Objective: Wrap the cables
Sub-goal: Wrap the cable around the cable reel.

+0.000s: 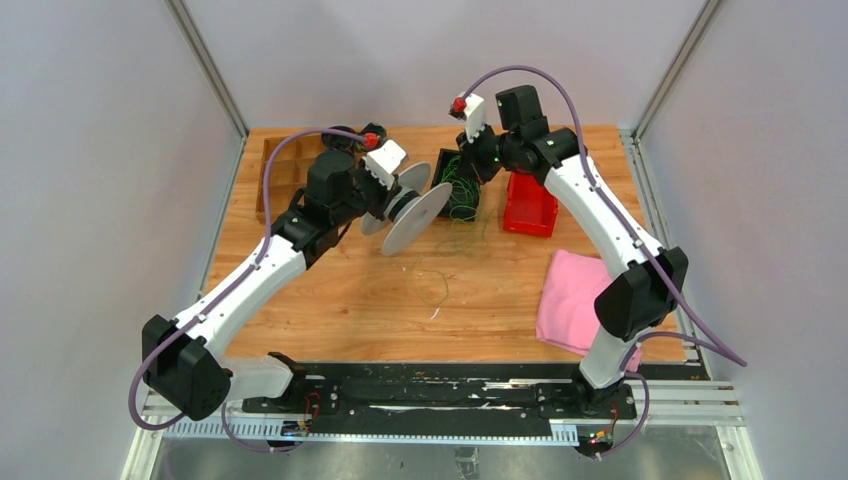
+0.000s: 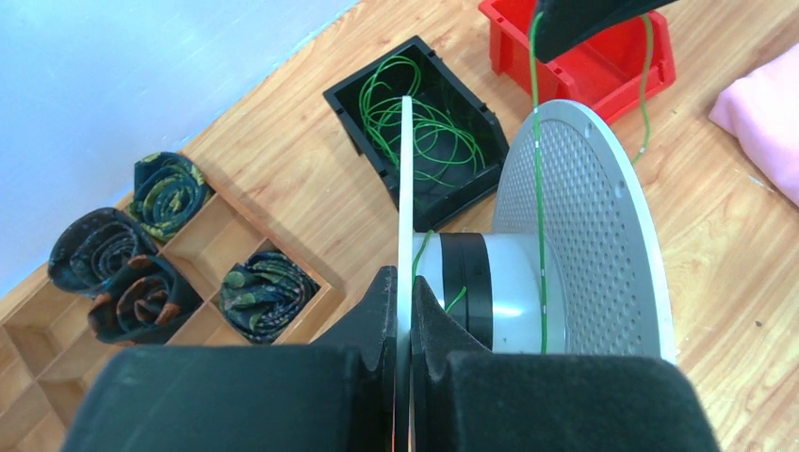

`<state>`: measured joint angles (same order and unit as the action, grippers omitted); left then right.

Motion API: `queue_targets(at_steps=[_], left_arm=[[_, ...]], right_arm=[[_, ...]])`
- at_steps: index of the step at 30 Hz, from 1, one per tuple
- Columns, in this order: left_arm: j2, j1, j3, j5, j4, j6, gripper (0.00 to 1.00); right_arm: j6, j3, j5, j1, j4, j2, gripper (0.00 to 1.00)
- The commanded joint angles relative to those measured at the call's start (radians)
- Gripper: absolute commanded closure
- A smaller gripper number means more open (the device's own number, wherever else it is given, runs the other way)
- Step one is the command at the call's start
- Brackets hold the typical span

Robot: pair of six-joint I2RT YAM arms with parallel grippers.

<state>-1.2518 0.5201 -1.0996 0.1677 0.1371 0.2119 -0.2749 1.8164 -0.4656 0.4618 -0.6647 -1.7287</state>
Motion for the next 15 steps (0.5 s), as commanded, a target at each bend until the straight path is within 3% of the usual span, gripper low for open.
queue_targets(at_steps=[1, 15], left_arm=[[0.023, -0.002, -0.032, 0.079, 0.015, 0.002, 1.0], [0.044, -0.076, -0.077, 0.197, -0.002, -0.22, 1.0]], right_arm=[[-0.031, 0.058, 0.095, -0.048, 0.032, -0.021, 0.99], [-0.017, -0.004, 0.131, -0.077, 0.087, -0.035, 0.99]])
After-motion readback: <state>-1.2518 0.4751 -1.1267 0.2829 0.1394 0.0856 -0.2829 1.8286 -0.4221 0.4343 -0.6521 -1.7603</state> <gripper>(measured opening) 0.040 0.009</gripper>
